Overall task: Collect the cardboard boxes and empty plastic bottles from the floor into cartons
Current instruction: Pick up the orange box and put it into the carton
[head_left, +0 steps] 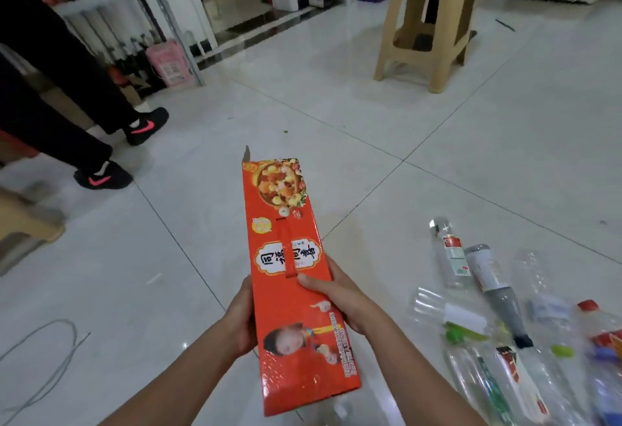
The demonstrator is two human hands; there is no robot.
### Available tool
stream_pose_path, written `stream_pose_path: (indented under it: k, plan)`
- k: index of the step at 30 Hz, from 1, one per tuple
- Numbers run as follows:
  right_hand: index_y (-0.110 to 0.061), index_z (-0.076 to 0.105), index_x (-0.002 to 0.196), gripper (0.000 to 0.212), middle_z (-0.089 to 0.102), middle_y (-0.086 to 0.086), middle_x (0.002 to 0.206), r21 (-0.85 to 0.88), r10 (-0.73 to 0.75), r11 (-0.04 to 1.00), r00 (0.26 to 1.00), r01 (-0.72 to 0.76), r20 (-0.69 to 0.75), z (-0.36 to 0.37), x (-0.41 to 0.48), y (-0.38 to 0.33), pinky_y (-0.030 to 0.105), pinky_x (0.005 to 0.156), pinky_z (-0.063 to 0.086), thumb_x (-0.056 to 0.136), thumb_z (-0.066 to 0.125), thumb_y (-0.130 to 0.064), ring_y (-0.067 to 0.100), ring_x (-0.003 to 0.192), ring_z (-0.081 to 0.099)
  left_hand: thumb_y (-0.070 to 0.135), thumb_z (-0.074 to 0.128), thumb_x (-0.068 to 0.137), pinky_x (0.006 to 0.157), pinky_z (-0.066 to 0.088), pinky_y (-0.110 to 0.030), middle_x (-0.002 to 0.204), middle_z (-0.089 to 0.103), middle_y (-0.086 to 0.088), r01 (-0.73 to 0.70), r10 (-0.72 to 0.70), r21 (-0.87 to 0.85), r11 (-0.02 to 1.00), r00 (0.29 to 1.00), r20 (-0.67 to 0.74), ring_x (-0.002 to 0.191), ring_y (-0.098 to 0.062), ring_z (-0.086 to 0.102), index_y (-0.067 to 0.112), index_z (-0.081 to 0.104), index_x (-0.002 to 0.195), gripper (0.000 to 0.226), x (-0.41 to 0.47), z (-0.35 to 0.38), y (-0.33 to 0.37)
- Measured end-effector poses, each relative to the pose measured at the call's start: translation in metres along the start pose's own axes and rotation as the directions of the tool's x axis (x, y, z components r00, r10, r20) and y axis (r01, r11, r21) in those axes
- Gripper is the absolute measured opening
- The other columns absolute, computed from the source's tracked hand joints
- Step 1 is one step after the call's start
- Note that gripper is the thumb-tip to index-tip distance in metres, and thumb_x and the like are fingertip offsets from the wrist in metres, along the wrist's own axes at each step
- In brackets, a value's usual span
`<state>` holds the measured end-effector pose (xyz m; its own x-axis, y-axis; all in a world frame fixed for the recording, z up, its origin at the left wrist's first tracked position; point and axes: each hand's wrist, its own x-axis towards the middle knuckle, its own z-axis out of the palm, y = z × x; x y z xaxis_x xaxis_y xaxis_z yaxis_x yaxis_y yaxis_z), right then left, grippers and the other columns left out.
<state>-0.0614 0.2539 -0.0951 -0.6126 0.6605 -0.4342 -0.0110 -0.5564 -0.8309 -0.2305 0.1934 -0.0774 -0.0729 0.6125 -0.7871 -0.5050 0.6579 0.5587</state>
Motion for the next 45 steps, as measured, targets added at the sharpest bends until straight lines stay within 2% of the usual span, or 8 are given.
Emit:
stream_pose_path:
  k: [5,12,16,21,26,37,39,45]
  plan:
    - [-0.036,0.042,0.137,0.075,0.064,-0.004,0.123,-0.098,0.008,0.995,1.000,-0.011,-0.026,0.002,-0.114,-0.107,0.030,0.089,0.054,0.077,0.075,-0.006,0.015,0.106,0.064,0.060,0.075,0.055,0.096,0.039,-0.051,0.124,0.050,-0.003,0.154,-0.156,-0.036,0.987,0.987,-0.046,0.109,-0.028,0.047,0.018,0.053,0.112,0.075,-0.057,0.020,0.025]
    - [-0.042,0.045,0.130,0.080,0.055,-0.006,0.131,-0.093,0.036,0.994,0.969,-0.060,-0.244,0.015,-0.342,-0.241,0.027,0.084,0.055,0.072,0.078,0.001,0.012,0.113,0.059,0.063,0.041,0.088,0.090,0.043,-0.061,0.135,0.052,-0.027,0.381,-0.395,0.107,0.918,0.864,0.313,0.114,-0.049,0.055,0.007,0.054,0.134,0.074,-0.288,0.207,0.088]
    - [-0.040,0.048,0.125,0.076,0.054,-0.001,0.132,-0.026,0.048,0.997,0.887,-0.068,-0.460,0.041,-0.465,-0.307,0.033,0.087,0.055,0.067,0.081,-0.004,0.017,0.112,0.059,0.057,0.035,0.090,0.083,0.049,-0.053,0.118,0.063,-0.026,0.380,-0.499,0.328,0.865,0.721,0.481,0.095,-0.044,0.064,0.001,0.070,0.110,0.069,-0.391,0.293,0.105]
    - [-0.031,0.046,0.124,0.072,0.057,-0.008,0.126,-0.004,0.021,0.999,0.702,-0.034,-0.712,0.098,-0.601,-0.353,0.018,0.083,0.049,0.072,0.069,0.013,0.004,0.104,0.056,0.049,0.038,0.091,0.107,0.032,-0.058,0.134,0.052,-0.026,0.364,-0.616,0.498,0.787,0.508,0.603,0.115,-0.044,0.054,0.002,0.056,0.129,0.063,-0.494,0.357,0.088]
    - [-0.027,0.042,0.125,0.067,0.055,0.000,0.118,0.103,0.093,0.995,0.464,-0.003,-0.881,0.181,-0.720,-0.349,0.013,0.055,0.052,0.078,0.061,0.016,0.002,0.082,0.061,0.056,0.053,0.078,0.100,0.039,-0.056,0.129,0.060,-0.019,0.295,-0.798,0.757,0.583,0.385,0.464,0.117,-0.040,0.054,0.011,0.062,0.126,0.066,-0.584,0.383,0.041]
    - [-0.039,0.042,0.123,0.080,0.056,0.009,0.129,0.368,0.366,0.920,0.033,0.137,-0.930,0.380,-0.878,-0.238,0.050,0.095,0.049,0.058,0.073,-0.005,0.033,0.113,0.058,0.058,0.040,0.087,0.082,0.052,-0.054,0.106,0.070,-0.022,0.052,-0.985,0.988,0.149,0.092,0.144,0.090,-0.039,0.066,0.010,0.068,0.108,0.059,-0.769,0.306,-0.094]
    - [-0.040,0.045,0.120,0.079,0.058,0.010,0.126,0.404,0.412,0.898,-0.013,0.176,-0.911,0.417,-0.897,-0.215,0.054,0.092,0.050,0.056,0.074,-0.006,0.036,0.110,0.060,0.056,0.039,0.089,0.074,0.055,-0.053,0.094,0.072,-0.022,-0.003,-0.993,0.995,0.102,0.066,0.102,0.076,-0.038,0.070,0.008,0.071,0.098,0.059,-0.799,0.282,-0.112]
    - [-0.037,0.045,0.121,0.078,0.058,0.008,0.123,0.476,0.509,0.846,-0.098,0.239,-0.855,0.515,-0.951,-0.157,0.043,0.075,0.058,0.057,0.077,-0.007,0.034,0.103,0.062,0.063,0.049,0.082,0.090,0.046,-0.059,0.126,0.061,-0.021,-0.054,-0.993,0.996,-0.068,0.097,-0.063,0.111,-0.041,0.057,0.015,0.057,0.131,0.070,-0.854,0.218,-0.194]
